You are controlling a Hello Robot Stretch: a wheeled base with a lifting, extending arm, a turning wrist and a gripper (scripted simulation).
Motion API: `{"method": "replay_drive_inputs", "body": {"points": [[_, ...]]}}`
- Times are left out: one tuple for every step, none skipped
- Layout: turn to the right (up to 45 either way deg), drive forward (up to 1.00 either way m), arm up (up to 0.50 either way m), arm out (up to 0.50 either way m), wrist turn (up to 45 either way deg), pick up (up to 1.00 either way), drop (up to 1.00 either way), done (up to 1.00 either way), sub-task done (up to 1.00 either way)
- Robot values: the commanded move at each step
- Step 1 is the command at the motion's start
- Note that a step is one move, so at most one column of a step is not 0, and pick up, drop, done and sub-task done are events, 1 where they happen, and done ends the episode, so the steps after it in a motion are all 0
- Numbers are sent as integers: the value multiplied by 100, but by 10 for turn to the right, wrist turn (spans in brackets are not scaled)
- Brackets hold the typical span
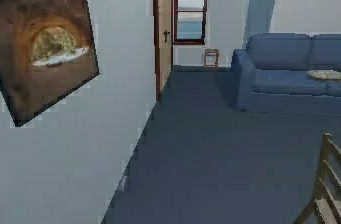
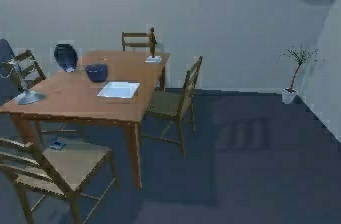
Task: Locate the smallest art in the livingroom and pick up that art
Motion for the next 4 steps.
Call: {"method": "replay_drive_inputs", "body": {"points": [[450, 0, 0, 0, 0, 0, 0, 0, 0], [450, 0, 0, 0, 0, 0, 0, 0, 0], [120, 0, 0, 0, 0, 0, 0, 0, 0], [0, 20, 0, 0, 0, 0, 0, 0, 0]]}}
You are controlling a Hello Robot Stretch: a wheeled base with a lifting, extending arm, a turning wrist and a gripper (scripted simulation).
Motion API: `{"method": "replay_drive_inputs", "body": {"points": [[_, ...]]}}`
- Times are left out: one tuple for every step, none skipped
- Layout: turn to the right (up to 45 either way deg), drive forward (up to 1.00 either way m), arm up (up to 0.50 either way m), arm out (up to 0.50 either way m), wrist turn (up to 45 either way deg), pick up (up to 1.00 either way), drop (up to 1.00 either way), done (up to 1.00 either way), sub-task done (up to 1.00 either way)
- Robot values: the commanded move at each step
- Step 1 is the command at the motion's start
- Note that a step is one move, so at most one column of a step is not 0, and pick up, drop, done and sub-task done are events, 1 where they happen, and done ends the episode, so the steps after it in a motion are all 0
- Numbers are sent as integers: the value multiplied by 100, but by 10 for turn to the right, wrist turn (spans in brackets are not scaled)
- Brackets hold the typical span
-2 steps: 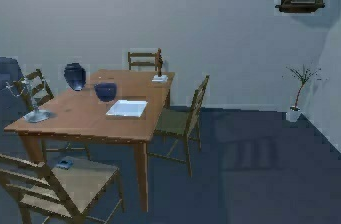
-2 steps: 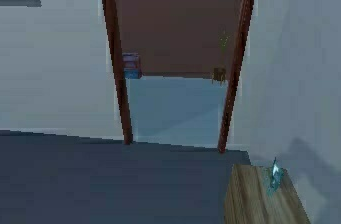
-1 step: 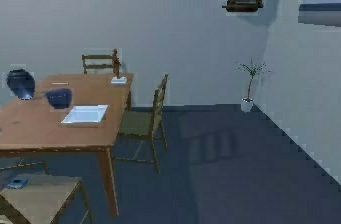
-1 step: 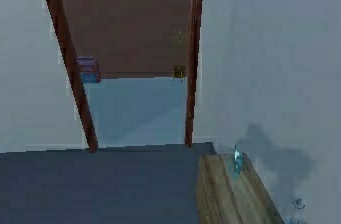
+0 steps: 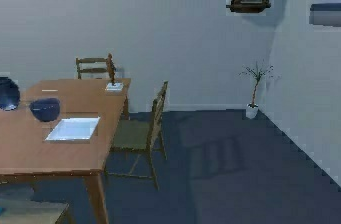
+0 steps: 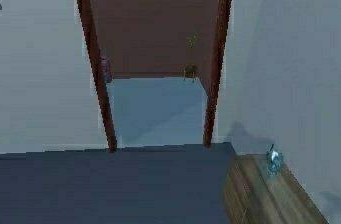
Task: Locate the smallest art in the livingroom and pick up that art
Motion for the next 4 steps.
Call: {"method": "replay_drive_inputs", "body": {"points": [[-450, 0, 0, 0, 0, 0, 0, 0, 0], [-450, 0, 0, 0, 0, 0, 0, 0, 0], [450, 0, 0, 0, 0, 0, 0, 0, 0], [450, 0, 0, 0, 0, 0, 0, 0, 0]]}}
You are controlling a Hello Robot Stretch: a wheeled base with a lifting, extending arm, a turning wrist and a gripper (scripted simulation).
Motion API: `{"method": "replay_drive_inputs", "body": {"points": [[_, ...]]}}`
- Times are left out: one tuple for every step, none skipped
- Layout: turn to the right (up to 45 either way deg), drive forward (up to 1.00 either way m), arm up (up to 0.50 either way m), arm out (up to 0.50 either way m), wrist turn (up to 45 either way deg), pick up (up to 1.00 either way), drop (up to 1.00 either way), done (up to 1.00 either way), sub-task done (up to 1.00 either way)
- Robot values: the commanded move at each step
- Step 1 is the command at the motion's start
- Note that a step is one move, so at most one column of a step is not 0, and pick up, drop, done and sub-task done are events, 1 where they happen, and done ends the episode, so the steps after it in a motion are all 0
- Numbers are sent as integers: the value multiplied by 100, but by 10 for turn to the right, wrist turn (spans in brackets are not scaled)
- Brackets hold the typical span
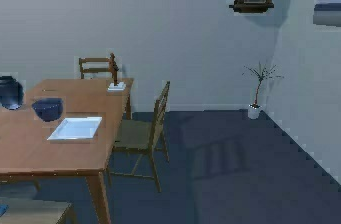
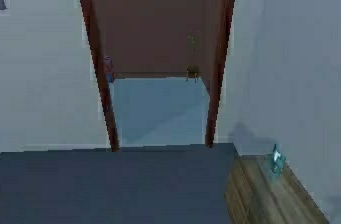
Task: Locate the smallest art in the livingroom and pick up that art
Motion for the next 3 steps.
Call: {"method": "replay_drive_inputs", "body": {"points": [[240, 0, 0, 0, 0, 0, 0, 0, 0], [0, 100, 0, 0, 0, 0, 0, 0, 0], [30, 0, 0, 0, 0, 0, 0, 0, 0]]}}
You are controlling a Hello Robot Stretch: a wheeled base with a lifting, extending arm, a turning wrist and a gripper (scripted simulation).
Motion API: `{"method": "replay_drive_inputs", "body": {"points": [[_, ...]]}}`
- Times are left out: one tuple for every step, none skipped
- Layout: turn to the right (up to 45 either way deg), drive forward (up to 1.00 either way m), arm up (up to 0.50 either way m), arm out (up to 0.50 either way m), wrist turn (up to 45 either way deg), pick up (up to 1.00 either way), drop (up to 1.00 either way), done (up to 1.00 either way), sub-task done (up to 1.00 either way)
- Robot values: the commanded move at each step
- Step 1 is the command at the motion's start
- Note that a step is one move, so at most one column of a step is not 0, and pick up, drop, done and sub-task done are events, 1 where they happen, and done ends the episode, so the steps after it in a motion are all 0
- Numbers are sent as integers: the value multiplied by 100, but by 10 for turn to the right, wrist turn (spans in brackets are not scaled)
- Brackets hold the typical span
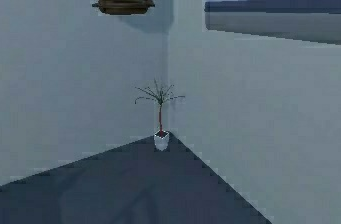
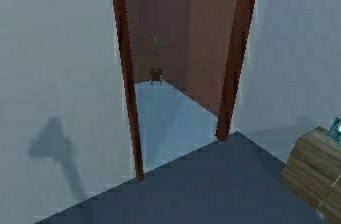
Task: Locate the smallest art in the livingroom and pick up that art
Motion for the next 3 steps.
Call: {"method": "replay_drive_inputs", "body": {"points": [[0, 50, 0, 0, 0, 0, 0, 0, 0], [-420, 0, 0, 0, 0, 0, 0, 0, 0], [0, 50, 0, 0, 0, 0, 0, 0, 0]]}}
